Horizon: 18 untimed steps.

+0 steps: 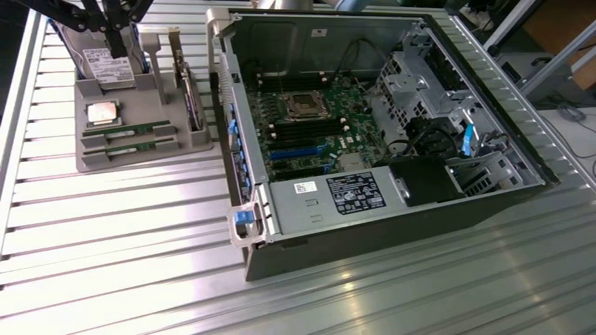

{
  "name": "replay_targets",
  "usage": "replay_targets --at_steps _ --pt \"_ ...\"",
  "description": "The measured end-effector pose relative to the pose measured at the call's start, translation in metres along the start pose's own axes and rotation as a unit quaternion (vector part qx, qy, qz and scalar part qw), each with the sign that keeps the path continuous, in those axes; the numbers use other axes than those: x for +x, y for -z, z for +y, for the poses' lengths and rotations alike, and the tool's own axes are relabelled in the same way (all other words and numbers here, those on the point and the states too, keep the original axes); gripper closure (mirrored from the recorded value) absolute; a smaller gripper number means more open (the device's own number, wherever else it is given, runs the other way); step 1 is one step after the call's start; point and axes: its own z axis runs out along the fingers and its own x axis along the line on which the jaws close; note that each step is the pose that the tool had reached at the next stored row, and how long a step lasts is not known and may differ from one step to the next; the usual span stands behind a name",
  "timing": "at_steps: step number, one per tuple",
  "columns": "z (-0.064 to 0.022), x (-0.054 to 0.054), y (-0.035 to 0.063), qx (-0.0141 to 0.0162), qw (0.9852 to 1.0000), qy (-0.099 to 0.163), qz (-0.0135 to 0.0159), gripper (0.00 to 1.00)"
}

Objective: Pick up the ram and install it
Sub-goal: 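Pick up the ram and move it above insertion slot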

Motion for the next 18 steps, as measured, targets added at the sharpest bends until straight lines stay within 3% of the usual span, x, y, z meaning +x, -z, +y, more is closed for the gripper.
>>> replay_targets --at_steps 9,18 --pt "0.0 0.0 0.0 -0.0012 0.9987 0.051 0.0023 0.89" --pt "0.0 0.0 0.0 -0.0018 0.9971 0.076 0.0034 0.89"
